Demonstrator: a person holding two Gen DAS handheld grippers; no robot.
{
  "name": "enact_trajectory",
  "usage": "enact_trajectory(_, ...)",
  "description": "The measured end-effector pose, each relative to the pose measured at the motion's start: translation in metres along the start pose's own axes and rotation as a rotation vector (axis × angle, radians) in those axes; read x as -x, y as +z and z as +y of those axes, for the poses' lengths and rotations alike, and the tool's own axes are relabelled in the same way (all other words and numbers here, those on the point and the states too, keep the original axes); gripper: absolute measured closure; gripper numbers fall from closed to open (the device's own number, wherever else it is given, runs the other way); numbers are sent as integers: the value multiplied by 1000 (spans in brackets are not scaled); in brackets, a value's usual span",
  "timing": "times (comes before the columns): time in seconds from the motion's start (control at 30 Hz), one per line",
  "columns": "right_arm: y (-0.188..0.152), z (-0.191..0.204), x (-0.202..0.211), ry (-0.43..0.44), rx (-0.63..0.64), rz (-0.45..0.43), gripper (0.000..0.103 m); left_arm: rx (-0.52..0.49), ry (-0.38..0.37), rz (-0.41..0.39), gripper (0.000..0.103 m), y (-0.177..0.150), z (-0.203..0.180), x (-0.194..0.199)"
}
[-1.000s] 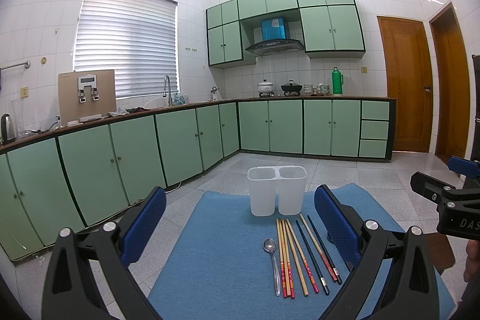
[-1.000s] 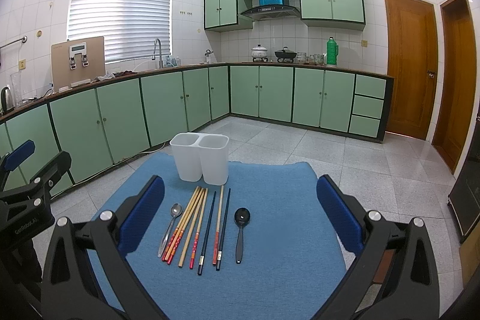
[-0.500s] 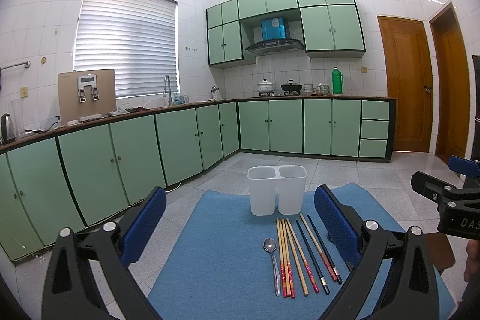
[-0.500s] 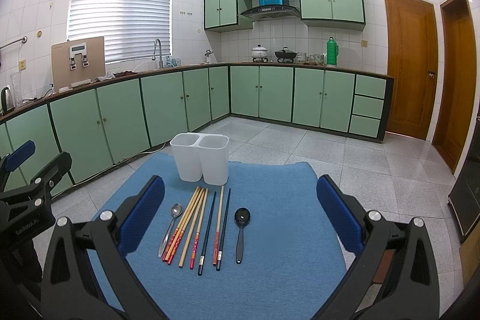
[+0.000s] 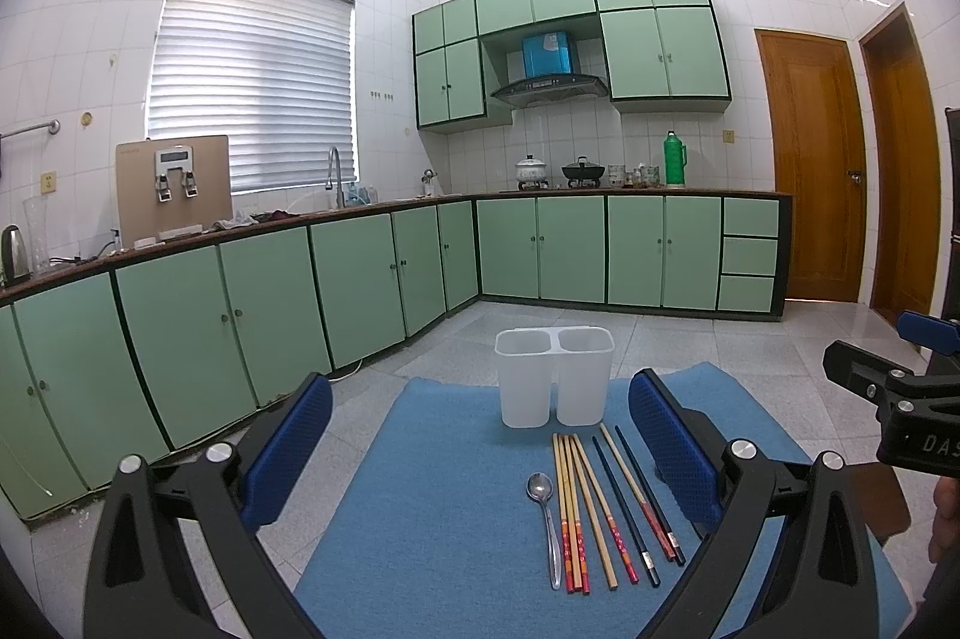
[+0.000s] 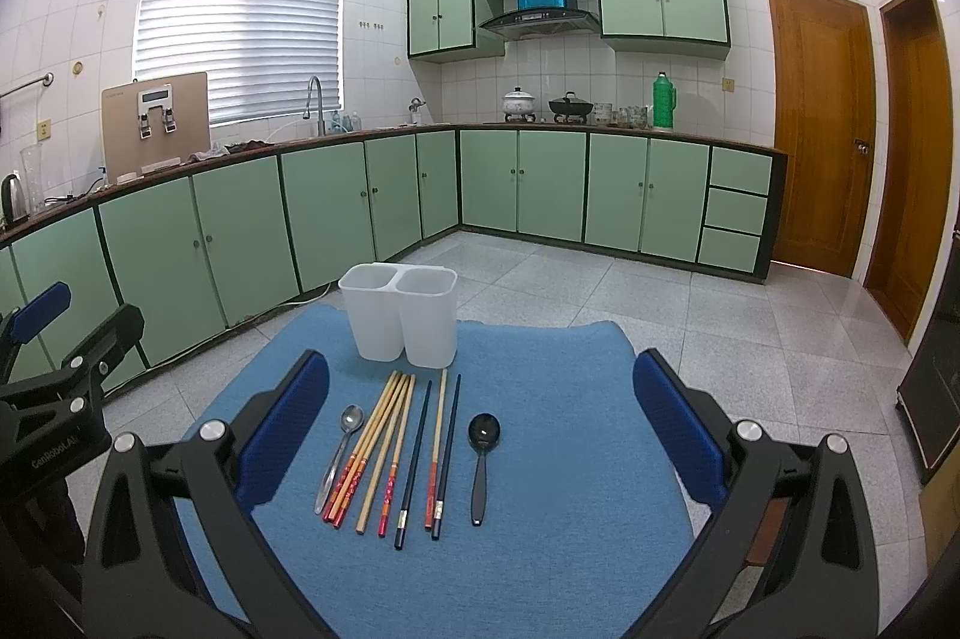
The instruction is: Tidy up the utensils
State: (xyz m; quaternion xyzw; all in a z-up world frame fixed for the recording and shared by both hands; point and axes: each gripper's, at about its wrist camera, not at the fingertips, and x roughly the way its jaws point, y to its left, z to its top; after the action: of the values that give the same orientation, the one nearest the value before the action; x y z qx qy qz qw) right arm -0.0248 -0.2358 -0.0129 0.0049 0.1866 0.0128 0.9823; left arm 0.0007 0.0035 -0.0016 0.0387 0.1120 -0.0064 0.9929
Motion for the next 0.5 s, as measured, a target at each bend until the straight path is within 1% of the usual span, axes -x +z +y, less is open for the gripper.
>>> enact_trajectory(0.27,-2,-1,-7,6,-12,-1,5,-2,10,34,6,-6,0,-14)
enact_trajectory(0.37,-7,-5,-25,-7,-11,28,5,-8,22,89,6,-13,4,-35)
enact_trajectory(0.47,-11,-10,-51,-14,-6,85,5,-1,17,148,6,-20,9,-58)
enact_trajectory(0.5,-12,-10,-63,-26,3,110,5,3,18,180,6,-23,12,-72)
